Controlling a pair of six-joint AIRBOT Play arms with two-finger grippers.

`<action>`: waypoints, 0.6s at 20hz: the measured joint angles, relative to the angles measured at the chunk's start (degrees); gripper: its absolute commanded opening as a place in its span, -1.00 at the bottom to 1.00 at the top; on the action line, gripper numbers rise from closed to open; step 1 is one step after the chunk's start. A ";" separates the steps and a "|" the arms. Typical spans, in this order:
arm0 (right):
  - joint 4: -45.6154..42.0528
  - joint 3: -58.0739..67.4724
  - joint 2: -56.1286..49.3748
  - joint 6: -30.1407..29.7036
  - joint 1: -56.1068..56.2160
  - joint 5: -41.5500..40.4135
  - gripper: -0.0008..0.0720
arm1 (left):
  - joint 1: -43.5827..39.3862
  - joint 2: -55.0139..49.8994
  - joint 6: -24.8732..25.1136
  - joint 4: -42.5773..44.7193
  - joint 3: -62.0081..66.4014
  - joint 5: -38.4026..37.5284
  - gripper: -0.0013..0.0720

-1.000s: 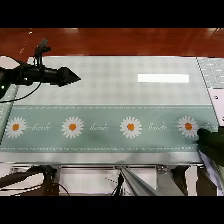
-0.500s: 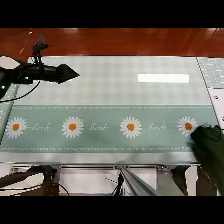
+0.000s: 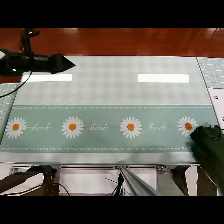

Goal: Fold the shirts.

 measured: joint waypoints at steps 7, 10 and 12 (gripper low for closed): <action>15.13 -0.02 -14.71 -5.70 21.20 -4.68 0.68 | -7.34 3.85 -9.40 22.97 6.45 -12.28 0.91; 8.74 -0.02 -21.27 -6.58 34.53 -4.72 0.68 | -13.49 4.07 -15.89 38.01 7.06 -16.79 1.00; 3.98 -0.02 -24.83 -6.84 41.99 -4.72 0.67 | -16.20 3.93 -19.45 44.96 7.23 -18.21 0.99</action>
